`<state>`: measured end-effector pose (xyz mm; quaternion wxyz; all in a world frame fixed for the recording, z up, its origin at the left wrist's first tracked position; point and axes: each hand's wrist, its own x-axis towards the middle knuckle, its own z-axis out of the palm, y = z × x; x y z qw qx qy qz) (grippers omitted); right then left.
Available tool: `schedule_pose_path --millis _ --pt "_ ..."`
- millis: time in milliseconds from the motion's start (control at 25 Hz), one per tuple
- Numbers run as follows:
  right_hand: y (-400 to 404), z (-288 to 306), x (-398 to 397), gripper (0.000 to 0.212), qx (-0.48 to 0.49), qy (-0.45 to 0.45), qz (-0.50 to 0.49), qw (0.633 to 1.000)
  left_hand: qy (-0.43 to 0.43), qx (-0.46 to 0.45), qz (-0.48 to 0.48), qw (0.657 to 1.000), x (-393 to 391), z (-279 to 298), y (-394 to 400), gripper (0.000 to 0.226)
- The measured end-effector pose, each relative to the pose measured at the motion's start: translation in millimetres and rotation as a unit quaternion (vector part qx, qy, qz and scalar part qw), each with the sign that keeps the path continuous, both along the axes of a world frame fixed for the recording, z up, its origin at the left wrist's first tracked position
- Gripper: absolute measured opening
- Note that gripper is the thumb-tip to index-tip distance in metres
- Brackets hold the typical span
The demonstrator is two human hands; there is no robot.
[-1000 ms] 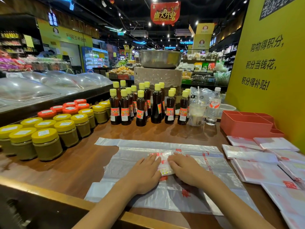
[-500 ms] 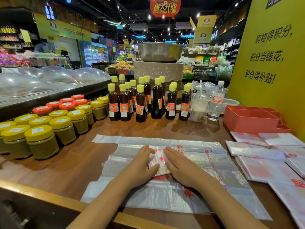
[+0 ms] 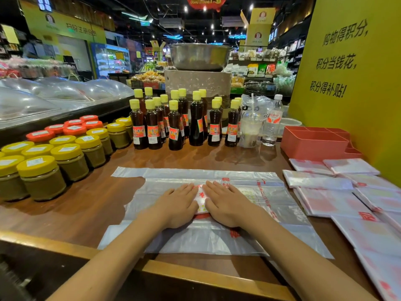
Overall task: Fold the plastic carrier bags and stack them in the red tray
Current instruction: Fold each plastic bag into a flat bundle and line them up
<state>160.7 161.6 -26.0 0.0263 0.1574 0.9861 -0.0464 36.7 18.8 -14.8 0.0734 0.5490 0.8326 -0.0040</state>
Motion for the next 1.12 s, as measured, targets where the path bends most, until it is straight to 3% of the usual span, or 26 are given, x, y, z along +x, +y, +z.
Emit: schedule_pose_path --millis 160,240,320,440,600,760,840,960,1120 --pt "-5 -2 1 0.059 -0.013 0.018 -0.013 1.000 0.009 0.004 0.000 1.000 0 3 -1 0.058" --pt "-11 -7 6 0.057 -0.020 0.100 -0.040 0.994 0.026 0.053 0.010 0.998 2 -6 -4 0.058" --pt "-17 -7 10 0.046 0.037 0.209 -0.062 0.975 0.034 0.089 0.019 0.995 3 -13 -5 0.059" --pt "-22 3 16 0.031 0.079 0.281 -0.095 0.952 0.042 0.119 0.034 0.991 2 -16 -6 0.068" --pt "-19 13 22 0.030 0.028 0.285 -0.187 0.940 0.050 0.160 0.044 0.985 1 -14 -12 0.094" --pt "-11 14 26 0.034 -0.139 0.262 -0.229 0.927 0.055 0.179 0.037 0.982 3 -12 -12 0.088" --pt "-8 16 28 0.036 -0.236 0.290 -0.232 0.898 0.032 0.200 0.018 0.979 2 -13 -12 0.078" --pt "-6 13 25 0.038 -0.372 0.353 -0.247 0.822 -0.015 0.221 -0.023 0.975 3 -13 -14 0.066" --pt "-3 11 25 0.034 -0.445 0.443 -0.258 0.734 -0.028 0.211 -0.097 0.972 13 -9 -13 0.053"
